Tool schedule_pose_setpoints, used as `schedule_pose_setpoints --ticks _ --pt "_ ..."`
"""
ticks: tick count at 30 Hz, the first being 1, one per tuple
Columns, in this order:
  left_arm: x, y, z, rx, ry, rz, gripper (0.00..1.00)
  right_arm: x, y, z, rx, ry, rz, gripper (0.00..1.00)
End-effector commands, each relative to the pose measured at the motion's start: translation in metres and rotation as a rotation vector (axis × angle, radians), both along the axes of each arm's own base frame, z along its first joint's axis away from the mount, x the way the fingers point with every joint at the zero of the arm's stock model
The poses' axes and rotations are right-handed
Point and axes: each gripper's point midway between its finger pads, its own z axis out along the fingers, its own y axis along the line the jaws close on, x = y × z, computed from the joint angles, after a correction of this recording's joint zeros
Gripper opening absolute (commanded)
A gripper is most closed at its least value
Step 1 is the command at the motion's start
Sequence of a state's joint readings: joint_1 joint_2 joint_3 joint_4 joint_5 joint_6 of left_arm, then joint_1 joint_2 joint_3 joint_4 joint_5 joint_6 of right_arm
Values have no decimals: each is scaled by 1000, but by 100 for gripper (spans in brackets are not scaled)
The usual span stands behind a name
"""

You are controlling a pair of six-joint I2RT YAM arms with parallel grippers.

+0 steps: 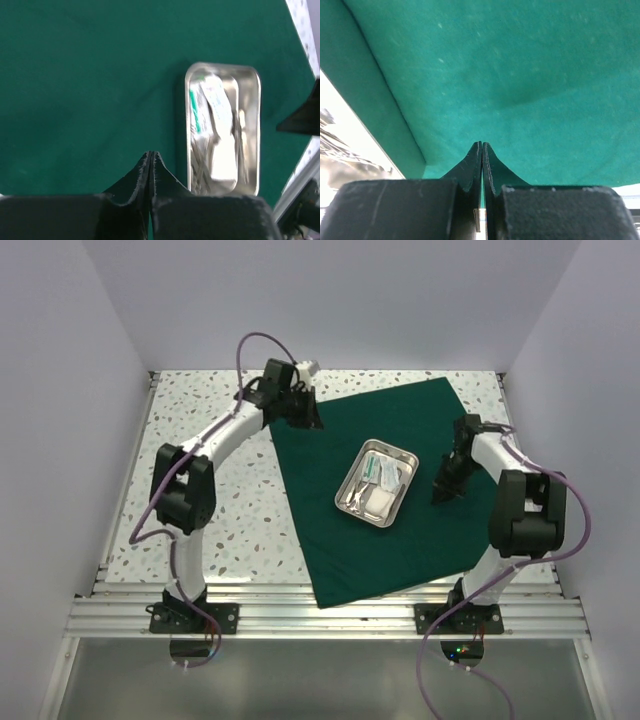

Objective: Prepare the surgical pack

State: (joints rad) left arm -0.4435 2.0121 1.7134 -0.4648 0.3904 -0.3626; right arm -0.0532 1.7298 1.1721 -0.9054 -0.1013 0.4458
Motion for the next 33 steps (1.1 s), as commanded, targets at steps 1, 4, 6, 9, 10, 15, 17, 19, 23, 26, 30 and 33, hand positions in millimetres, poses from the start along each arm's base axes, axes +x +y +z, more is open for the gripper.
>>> schedule_pose_setpoints --ticks 1,4,6,9,10,15,17,19,23,26,30,33 --pt "34 10 -27 -72 91 47 0 24 5 10 33 -53 0 0" --pt "53 17 -62 -114 203 112 0 33 4 6 32 -55 -6 0" --pt "64 21 -78 -108 221 147 0 39 1 -1 13 -54 -1 0" --pt "74 30 -93 -58 219 201 4 44 1 -9 13 -53 4 0" --pt "79 34 -93 -34 214 225 6 47 0 -16 8 -49 2 0" --pt "66 74 -141 221 321 340 11 52 3 -30 -11 -37 -5 18" --pt "55 92 -158 317 361 374 14 53 6 -35 -33 -24 15 30" --pt "29 110 -175 415 445 395 14 53 17 -36 -53 -13 56 42" --pt "-13 140 -196 472 570 438 12 53 41 -48 -50 23 115 51" --pt "-31 170 -200 466 628 491 11 54 60 -52 -24 25 141 54" --pt "-57 222 -203 459 694 585 10 59 84 -52 14 28 190 55" --pt "-73 254 -195 444 714 651 9 60 98 -57 40 44 220 56"
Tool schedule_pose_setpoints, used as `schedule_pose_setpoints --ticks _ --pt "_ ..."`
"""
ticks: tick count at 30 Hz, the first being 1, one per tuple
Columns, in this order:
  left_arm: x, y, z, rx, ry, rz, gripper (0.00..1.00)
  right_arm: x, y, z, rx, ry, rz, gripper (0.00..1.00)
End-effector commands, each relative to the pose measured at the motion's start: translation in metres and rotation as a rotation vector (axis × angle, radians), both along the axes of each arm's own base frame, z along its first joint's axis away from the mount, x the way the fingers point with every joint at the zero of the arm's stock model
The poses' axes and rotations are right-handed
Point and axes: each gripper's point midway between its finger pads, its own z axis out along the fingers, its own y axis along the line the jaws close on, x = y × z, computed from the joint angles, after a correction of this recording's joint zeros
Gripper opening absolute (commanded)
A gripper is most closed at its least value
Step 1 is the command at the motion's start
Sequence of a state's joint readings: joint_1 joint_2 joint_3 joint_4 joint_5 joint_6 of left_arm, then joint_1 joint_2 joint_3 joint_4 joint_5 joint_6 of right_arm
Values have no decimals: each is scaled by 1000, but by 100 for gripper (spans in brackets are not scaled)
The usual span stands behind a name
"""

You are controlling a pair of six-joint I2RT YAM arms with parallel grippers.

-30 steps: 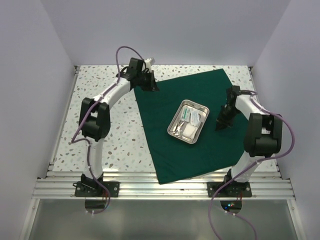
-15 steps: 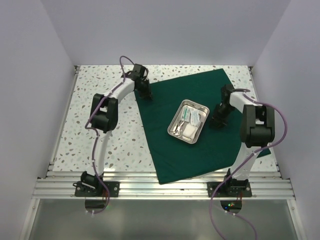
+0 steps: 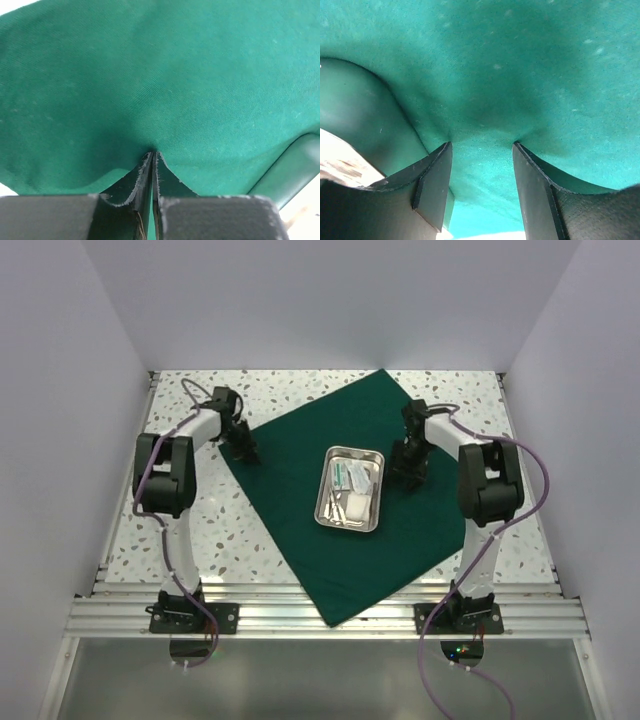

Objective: Prepare the surgical pack

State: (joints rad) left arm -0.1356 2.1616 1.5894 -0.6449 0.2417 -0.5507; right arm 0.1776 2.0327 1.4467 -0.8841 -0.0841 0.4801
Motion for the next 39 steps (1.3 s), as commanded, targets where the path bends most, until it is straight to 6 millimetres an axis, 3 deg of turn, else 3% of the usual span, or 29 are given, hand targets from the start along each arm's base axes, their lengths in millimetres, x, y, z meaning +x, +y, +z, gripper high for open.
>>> schedule_pose_setpoints --ticks 1,5,7,10,14,15,17,18,20,25,27,31,37,39 --pt "-80 89 -59 224 289 103 8 1 26 -26 61 44 34 56" --pt "-95 128 -55 219 296 197 8 6 49 -24 99 43 99 56" --pt "-97 137 -51 219 286 211 8 14 64 -17 116 30 150 57" --pt "-86 140 -37 195 232 191 8 18 70 2 97 9 195 57" --pt "-66 128 -8 127 122 153 17 5 60 15 69 16 215 55" --pt "-60 126 5 117 79 148 21 -8 56 12 63 45 220 55" --pt "-53 116 19 87 23 120 23 -17 54 23 74 21 241 52" --pt "-50 112 29 80 -10 107 24 -33 53 18 86 55 252 50" --pt "-47 99 37 55 -39 70 24 -52 48 22 87 70 274 38" --pt "-53 66 41 19 -48 -29 19 -86 62 32 152 69 322 16" --pt "-60 52 39 15 -39 -63 18 -93 76 34 178 33 357 9" --pt "-64 48 39 11 -51 -60 17 -103 102 30 197 28 394 2" --pt "-72 74 35 117 -29 -14 17 -109 157 28 246 12 509 0" --pt "-76 80 38 128 -34 7 17 -104 181 37 271 -23 561 0"
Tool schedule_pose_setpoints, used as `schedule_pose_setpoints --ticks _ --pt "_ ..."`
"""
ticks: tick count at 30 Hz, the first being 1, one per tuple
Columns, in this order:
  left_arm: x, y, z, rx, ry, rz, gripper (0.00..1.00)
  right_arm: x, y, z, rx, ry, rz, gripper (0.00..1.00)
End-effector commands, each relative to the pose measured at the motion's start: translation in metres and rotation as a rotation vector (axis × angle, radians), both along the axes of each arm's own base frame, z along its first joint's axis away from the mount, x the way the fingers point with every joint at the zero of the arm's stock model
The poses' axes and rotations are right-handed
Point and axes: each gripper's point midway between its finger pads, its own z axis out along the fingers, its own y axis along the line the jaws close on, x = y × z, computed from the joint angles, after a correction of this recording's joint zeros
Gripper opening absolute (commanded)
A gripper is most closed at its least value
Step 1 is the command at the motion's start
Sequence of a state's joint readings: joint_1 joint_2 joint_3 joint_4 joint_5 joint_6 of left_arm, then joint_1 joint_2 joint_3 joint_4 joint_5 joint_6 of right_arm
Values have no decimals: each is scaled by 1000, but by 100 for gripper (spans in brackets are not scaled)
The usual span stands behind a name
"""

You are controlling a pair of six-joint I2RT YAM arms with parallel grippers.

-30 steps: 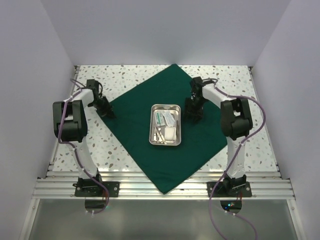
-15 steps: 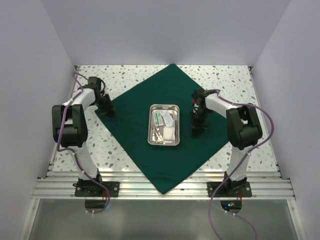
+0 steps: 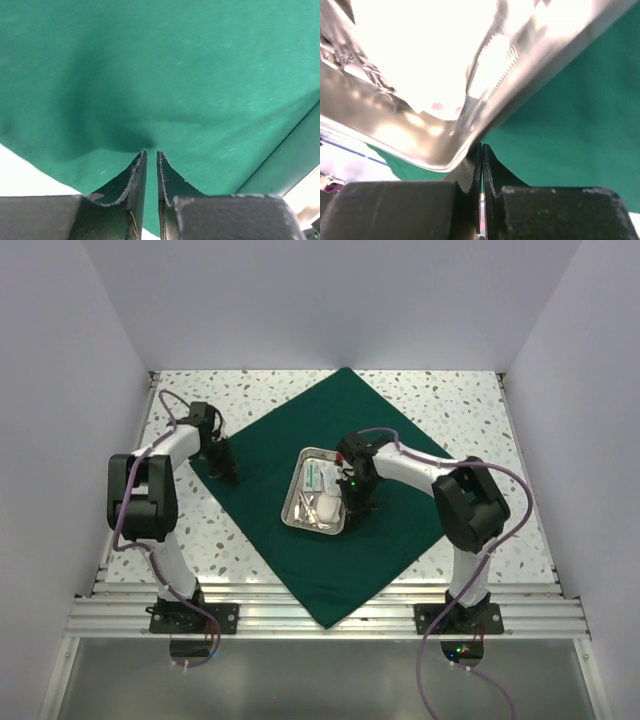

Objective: Prepare the surgical pack

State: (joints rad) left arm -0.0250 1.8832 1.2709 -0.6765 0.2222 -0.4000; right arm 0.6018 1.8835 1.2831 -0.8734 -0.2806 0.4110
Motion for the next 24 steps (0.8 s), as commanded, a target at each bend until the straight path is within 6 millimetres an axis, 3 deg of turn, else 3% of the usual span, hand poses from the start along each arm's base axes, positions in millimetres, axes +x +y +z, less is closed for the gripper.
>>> schedule_pose_setpoints --ticks 1,4,8,10,11,12,16,17,18,22,24 --pt "0 29 23 67 -69 54 18 18 53 18 123 -63 53 0" --pt "-4 36 28 82 -69 75 21 31 87 23 184 -60 68 0" --pt "-11 35 33 78 -57 92 21 66 134 24 257 -70 73 0" --pt "-18 38 33 93 -39 110 19 76 149 26 284 -61 71 0" --pt "-22 38 32 96 -28 123 18 88 158 44 306 -87 76 0" --pt "-25 39 30 102 -14 129 18 92 160 36 294 -77 82 0" --pt "-39 50 22 168 42 165 13 111 162 72 312 -187 98 2" --pt "-39 53 22 176 46 184 12 120 155 73 301 -227 81 4" --pt "-40 55 22 190 53 195 12 124 151 87 314 -267 77 10" --pt "-30 64 28 232 49 258 11 156 124 99 270 -395 17 15" --pt "-27 66 23 242 69 271 9 181 103 104 225 -457 -51 18"
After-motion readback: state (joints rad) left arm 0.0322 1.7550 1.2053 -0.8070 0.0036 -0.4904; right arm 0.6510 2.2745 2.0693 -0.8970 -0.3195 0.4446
